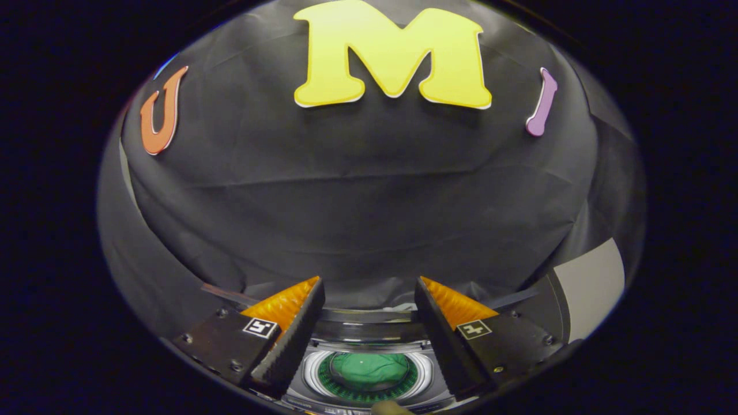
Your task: Put the clothes into the washing machine and then close the washing machine lid.
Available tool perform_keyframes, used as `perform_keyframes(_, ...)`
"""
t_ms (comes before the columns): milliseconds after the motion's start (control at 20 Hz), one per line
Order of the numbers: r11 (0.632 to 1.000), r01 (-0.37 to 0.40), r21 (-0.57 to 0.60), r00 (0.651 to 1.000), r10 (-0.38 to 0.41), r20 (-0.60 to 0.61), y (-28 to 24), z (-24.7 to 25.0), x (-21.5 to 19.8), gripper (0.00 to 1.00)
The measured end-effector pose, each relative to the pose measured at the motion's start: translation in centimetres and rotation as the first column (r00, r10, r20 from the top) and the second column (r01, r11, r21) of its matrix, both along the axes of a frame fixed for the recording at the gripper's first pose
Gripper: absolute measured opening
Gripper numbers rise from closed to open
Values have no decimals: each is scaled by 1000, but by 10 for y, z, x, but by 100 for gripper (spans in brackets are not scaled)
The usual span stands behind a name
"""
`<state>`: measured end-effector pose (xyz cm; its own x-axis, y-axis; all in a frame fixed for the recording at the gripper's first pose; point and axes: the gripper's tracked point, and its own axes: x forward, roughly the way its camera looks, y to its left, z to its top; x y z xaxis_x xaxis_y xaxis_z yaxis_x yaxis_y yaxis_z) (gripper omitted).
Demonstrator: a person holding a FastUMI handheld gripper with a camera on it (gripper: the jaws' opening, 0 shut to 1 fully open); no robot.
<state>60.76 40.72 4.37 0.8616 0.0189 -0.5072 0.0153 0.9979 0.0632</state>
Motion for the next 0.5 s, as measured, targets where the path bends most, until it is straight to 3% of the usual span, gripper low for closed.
perform_keyframes(500, 1000, -27, -1, 991, 27, 135, -3, -2, -25, 98)
